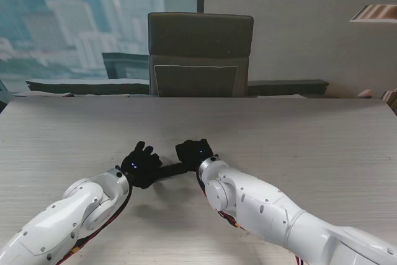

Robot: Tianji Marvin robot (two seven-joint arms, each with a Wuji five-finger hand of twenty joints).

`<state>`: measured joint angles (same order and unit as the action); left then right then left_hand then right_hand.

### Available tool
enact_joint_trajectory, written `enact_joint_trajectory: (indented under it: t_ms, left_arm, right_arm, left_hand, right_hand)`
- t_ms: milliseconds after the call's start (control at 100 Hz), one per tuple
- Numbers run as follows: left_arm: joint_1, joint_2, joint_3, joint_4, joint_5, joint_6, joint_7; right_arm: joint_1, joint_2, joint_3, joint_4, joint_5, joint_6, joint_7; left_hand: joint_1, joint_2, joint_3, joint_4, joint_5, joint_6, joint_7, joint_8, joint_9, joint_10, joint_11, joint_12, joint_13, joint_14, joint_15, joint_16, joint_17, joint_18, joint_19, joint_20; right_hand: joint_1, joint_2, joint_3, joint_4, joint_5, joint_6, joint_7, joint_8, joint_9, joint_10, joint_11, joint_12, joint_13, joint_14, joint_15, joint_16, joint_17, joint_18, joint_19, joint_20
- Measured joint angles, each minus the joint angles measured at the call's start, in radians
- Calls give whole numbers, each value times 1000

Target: Install the batteries into the remote control and close the cover

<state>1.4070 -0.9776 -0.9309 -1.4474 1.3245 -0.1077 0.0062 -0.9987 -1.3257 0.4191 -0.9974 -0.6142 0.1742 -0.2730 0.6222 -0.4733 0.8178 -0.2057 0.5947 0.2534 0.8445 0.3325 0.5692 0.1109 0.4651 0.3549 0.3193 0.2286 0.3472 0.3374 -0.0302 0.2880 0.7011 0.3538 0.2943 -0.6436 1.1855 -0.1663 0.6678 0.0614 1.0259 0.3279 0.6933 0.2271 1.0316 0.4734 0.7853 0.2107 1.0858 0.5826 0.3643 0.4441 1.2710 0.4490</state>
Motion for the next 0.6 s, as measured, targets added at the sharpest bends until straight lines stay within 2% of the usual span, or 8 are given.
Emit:
enact_joint_trajectory:
  t_ms: [130, 240, 410, 490, 600]
  left_arm:
    - [0, 0, 0, 0, 0, 0, 0]
    - [-1, 0, 1, 0, 0, -1, 0]
    - [-4, 1, 4, 1, 0, -4, -1]
    - [-5, 1, 5, 1, 0, -4, -1]
    - [-6, 1, 6, 2, 0, -4, -1]
  right_arm:
    - [-31, 33, 26, -36, -60, 3, -26]
    - [-46, 59, 40, -65, -103, 22, -37]
    - [-53, 83, 43, -99, -154, 72, -32]
    - [-52, 88, 37, -105, -156, 75, -26]
    - [-48, 87, 22, -103, -143, 77, -19]
  left_hand:
    - [0, 0, 1, 0, 0, 0, 0, 0, 0, 0, 0, 0, 0, 0, 0, 0, 0, 0, 0, 0]
    - [0, 0, 2, 0, 0, 0, 0, 0, 0, 0, 0, 0, 0, 0, 0, 0, 0, 0, 0, 0]
    - [0, 0, 3, 0, 0, 0, 0, 0, 0, 0, 0, 0, 0, 0, 0, 0, 0, 0, 0, 0]
    - [0, 0, 3, 0, 0, 0, 0, 0, 0, 0, 0, 0, 0, 0, 0, 0, 0, 0, 0, 0]
    - [0, 0, 3, 0, 0, 0, 0, 0, -1, 0, 0, 0, 0, 0, 0, 0, 0, 0, 0, 0]
  right_hand:
    - [-32, 35, -34, 18, -24, 18, -22, 18, 0, 2, 0, 0, -10, 33, -83, -51, -9, 0, 0, 0]
    - [-32, 60, -54, 18, -21, 29, -40, 20, 23, 13, -1, 0, -10, 47, -84, -53, -6, 0, 1, 0]
    - [-4, 102, -68, 20, 91, 38, -58, 20, 118, 26, 0, 0, 64, 78, -45, -53, 34, 10, 22, 15]
    - [16, 135, -82, 20, 161, 38, -59, -59, 172, 26, 0, 0, 86, 87, -31, -53, 45, 12, 27, 21]
    - [32, 173, -93, 5, 234, 32, -58, -98, 226, 26, 0, -6, 115, 99, -21, -54, 56, 20, 30, 28]
